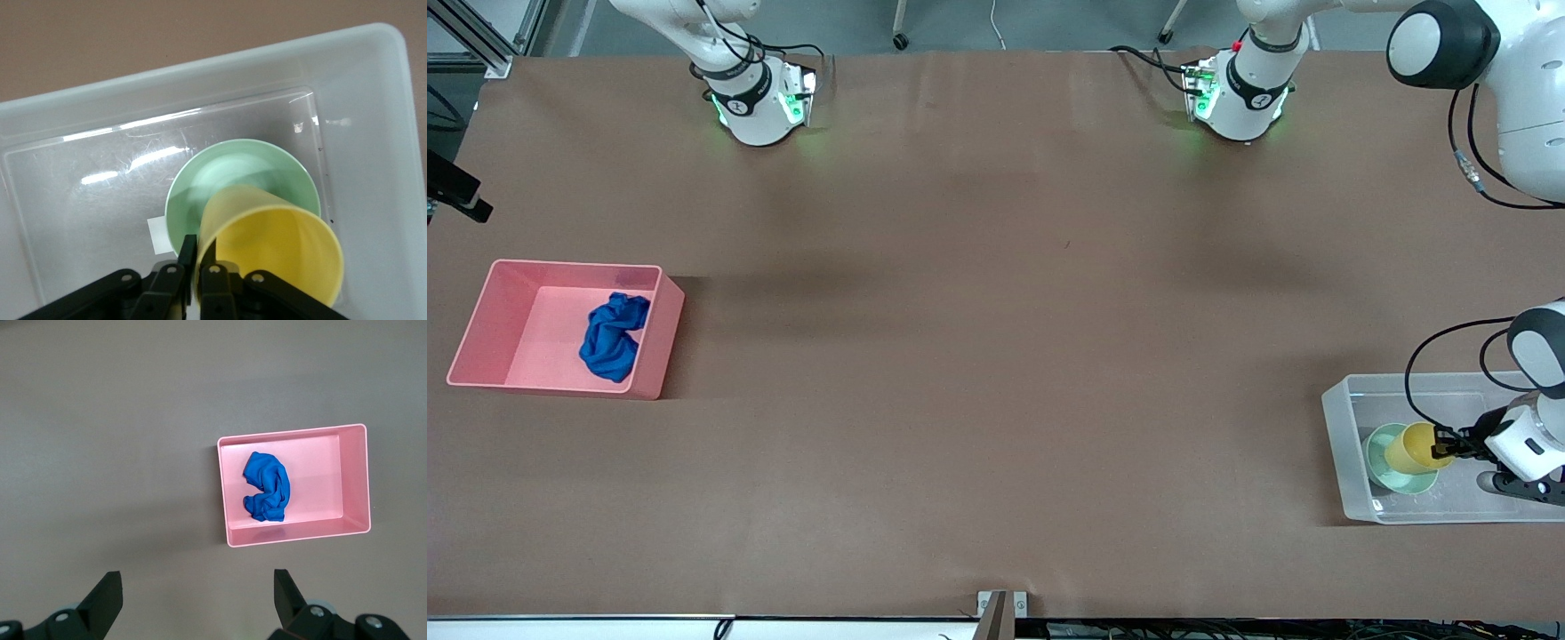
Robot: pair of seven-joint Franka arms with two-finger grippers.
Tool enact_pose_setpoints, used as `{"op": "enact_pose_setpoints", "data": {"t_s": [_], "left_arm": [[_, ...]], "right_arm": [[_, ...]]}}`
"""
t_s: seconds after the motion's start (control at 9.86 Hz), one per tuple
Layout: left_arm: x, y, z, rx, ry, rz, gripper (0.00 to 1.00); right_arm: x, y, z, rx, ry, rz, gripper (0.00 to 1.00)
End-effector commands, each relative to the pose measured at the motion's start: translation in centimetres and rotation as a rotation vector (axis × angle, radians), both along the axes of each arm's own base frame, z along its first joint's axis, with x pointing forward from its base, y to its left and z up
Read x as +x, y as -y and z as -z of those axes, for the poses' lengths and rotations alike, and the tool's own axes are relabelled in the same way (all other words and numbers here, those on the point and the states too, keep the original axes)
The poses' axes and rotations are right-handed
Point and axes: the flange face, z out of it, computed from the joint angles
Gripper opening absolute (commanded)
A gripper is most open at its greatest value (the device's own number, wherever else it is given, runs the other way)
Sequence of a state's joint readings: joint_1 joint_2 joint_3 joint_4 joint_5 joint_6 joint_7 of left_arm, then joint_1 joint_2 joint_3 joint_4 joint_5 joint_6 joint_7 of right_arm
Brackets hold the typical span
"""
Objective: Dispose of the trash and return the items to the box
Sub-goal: 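Set the yellow cup into the green bowl and open the left gripper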
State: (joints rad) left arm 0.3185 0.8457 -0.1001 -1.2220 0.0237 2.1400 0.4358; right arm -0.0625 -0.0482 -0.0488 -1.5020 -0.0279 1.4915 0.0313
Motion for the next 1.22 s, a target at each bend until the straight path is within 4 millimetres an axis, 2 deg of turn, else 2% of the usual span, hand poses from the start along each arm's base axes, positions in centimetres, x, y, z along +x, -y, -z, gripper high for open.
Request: {"op": "enact_pose_setpoints", "data": {"t_s": [0.0,0.1,0.2,0.41,0.61,0.81,1.12], "left_arm": [[0.3,0.3,-0.1,0.022,0.003,0.000,0.73],[0.2,0.4,-1.2,0.021,0.009,0.001,0.90],[0.0,1.1,-4.1,0.025,0.022,0.011,0.96],[-0.4,3.4,-9.1,0.016,0.058,0.041,1.00],[-1.7,6.3,-12.3,-0.007,0.027,0.058,1.00],[-3.9,11.1,-16.0,-0.032,-0.002,0.027,1.00],[-8.1,15.8,-20.2,-0.014,0.003,0.018,1.00]], "right_arm": [[-0.7,0.0,-0.2,0.006,0.011,-0.001,1.00],[-0.7,-0.1,-0.2,0.006,0.011,-0.003,1.00],[-0.7,-0.1,-0.2,0.005,0.010,-0.004,1.00],[-0.7,-0.1,-0.3,0.004,0.012,-0.005,1.00],[-0.7,-0.1,-0.3,0.004,0.012,-0.007,1.00],[-0.7,-0.1,-0.2,0.004,0.010,-0.009,1.00],[-0.7,-0.1,-0.2,0.006,0.010,-0.007,1.00]]}}
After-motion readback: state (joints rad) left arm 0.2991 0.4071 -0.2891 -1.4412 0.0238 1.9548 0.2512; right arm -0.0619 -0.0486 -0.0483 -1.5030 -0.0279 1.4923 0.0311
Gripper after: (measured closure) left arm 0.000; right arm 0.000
